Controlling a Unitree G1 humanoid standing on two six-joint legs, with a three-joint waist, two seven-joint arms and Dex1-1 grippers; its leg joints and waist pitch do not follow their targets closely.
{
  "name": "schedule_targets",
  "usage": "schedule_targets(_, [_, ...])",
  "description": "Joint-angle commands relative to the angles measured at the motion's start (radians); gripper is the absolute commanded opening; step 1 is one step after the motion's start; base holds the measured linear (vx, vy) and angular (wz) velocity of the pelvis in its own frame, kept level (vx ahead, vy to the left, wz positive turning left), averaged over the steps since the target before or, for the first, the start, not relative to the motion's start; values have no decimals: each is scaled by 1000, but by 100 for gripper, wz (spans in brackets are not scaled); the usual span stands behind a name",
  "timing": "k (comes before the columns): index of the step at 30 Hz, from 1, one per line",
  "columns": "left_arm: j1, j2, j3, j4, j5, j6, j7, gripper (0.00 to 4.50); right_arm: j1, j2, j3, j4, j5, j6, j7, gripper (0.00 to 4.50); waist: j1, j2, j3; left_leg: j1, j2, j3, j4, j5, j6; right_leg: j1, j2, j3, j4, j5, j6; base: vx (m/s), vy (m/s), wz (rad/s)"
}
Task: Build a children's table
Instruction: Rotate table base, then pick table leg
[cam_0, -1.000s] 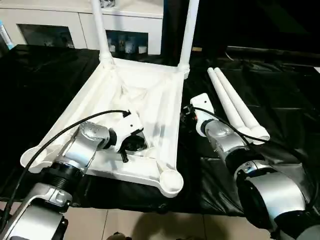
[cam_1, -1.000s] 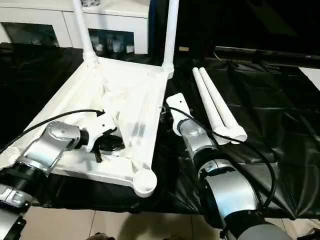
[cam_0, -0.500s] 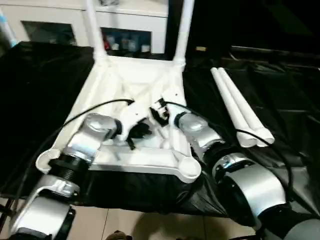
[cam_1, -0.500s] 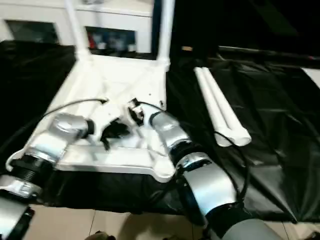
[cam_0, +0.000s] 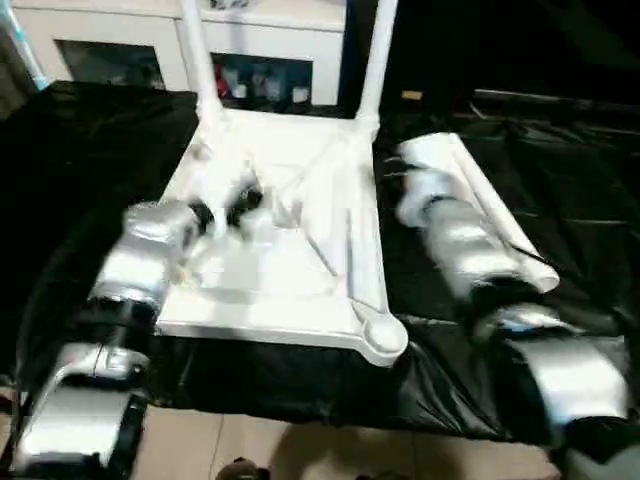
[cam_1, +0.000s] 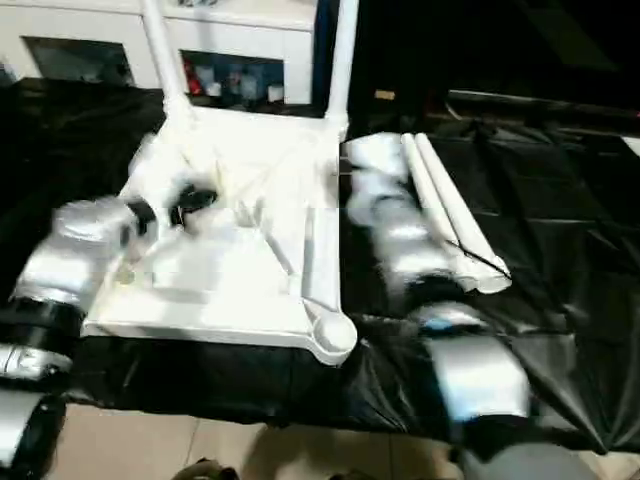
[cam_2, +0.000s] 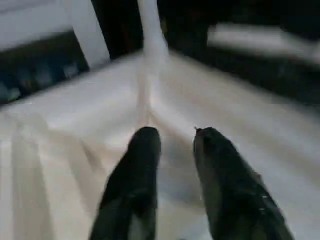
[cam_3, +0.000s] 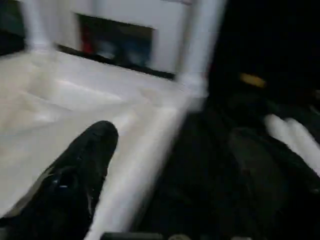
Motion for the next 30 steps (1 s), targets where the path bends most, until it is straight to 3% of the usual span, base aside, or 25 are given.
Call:
schedule_targets(1, [24,-20,1,-23,-26,1,8,164,8,-22,-14,-22,5,37,-13,436,-2,18,-85,16,70,-38,-61,-119,39,64,-97,72,-57,21,-270,0,0,0])
schedule_targets(2, [39,-33,-7,-46,-30,-11,3,175,9,-49,-14,-15,-3,62,-10,444,-3,31,-84,17,71,-40,-60,-131,36,63,-97,71,-61,-20,-266,0,0,0])
schedule_targets(3, [44,-38,-11,-53,-31,-17,0,175,9,-58,-13,-15,-4,72,-6,444,-5,23,-82,17,72,-40,-60,-144,33,64,-96,71,-66,-51,-261,0,0,0])
schedule_targets(9, [90,-60,-55,-181,-74,-1,-80,233,-29,-141,-29,43,7,190,-1,450,-3,25,-82,13,72,-39,-57,-127,43,63,-93,70,-66,-75,-255,0,0,0])
schedule_targets(13, [128,-41,-67,-260,-102,34,-111,257,-47,-163,-32,82,1,213,-16,450,-7,24,-81,10,71,-38,-55,-127,47,62,-92,68,-65,-85,-258,0,0,0])
schedule_targets(16, [168,6,-81,-338,-108,74,-151,276,-73,-181,-26,137,-10,260,-26,450,-4,29,-81,11,73,-39,-56,-121,49,60,-89,66,-64,-88,-259,0,0,0])
schedule_targets(23, [231,109,-99,-485,-130,154,-237,345,-87,-199,-30,194,-25,320,-85,450,16,41,-76,13,76,-39,-57,-146,16,55,-89,66,-61,-106,-258,0,0,0])
schedule_targets(27, [253,163,-102,-542,-147,201,-264,356,-93,-202,-34,217,-21,364,-77,450,24,49,-76,14,73,-39,-56,-166,8,54,-88,67,-61,-119,-252,0,0,0])
schedule_targets(30, [254,183,-103,-560,-152,222,-276,356,-97,-205,-31,231,-21,423,-40,450,28,47,-75,11,71,-38,-55,-163,11,55,-88,67,-64,-142,-247,0,0,0])
